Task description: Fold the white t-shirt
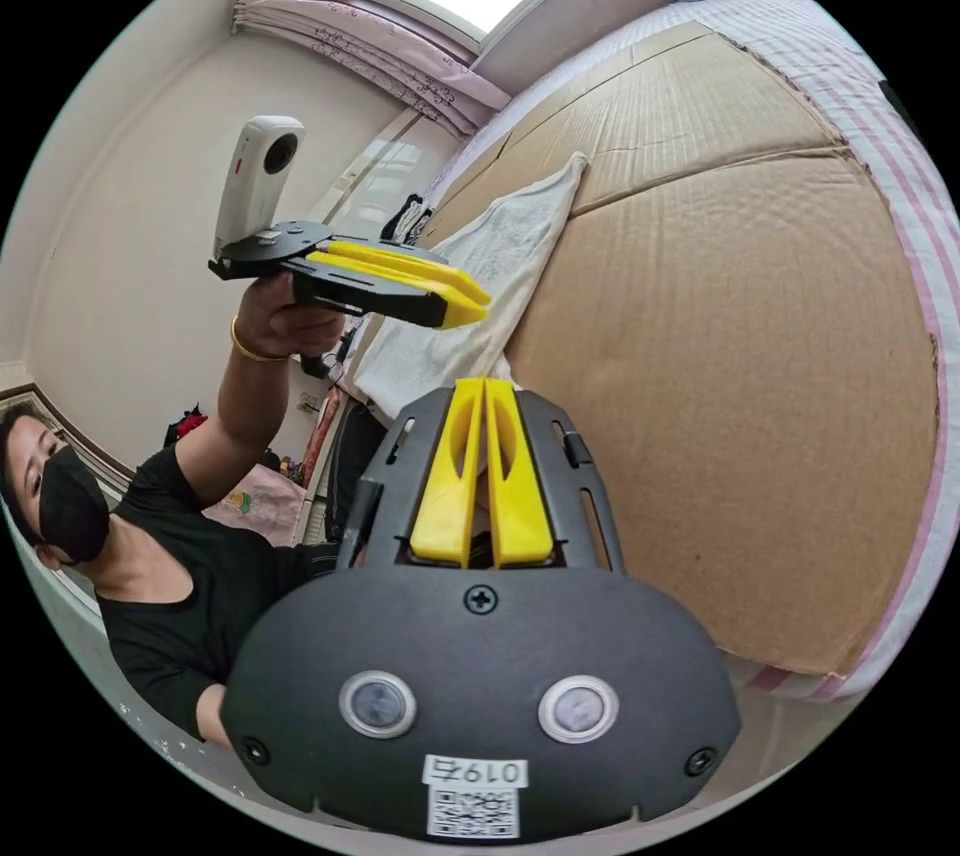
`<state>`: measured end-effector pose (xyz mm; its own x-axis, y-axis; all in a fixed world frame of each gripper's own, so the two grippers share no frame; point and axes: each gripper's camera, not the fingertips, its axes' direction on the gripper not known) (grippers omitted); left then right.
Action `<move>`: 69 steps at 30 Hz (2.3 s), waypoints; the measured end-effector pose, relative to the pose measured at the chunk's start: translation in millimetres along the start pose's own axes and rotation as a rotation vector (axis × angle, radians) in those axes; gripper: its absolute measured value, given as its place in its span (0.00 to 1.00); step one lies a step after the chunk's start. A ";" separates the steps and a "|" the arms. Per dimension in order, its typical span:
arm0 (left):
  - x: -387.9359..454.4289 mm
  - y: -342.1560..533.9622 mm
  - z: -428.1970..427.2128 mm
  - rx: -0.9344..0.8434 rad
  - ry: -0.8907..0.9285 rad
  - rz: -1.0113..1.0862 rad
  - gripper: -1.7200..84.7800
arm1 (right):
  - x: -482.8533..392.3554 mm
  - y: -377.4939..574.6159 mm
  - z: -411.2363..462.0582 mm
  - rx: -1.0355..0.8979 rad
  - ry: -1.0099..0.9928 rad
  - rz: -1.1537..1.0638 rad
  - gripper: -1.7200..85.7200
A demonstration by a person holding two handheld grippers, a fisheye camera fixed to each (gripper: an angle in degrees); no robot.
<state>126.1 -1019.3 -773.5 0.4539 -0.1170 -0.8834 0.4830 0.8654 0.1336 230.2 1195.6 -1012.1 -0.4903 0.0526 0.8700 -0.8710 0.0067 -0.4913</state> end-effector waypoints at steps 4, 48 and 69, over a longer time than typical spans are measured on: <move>-3.6 -6.1 0.5 -0.020 -0.029 -0.019 0.09 | -4.7 0.0 -5.9 -0.004 0.004 -0.004 0.01; -28.0 7.0 -39.2 -0.031 -0.020 -0.128 0.04 | 54.4 66.7 -90.0 0.072 -0.088 0.000 0.02; -43.5 134.3 -45.6 -0.017 0.192 -0.136 0.11 | 181.9 158.8 -76.5 0.098 -0.104 0.057 0.02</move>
<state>137.0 -875.8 -737.7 0.2339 -0.1397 -0.9622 0.5170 0.8560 0.0014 5.1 1282.7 -935.1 -0.5351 -0.0535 0.8431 -0.8381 -0.0912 -0.5378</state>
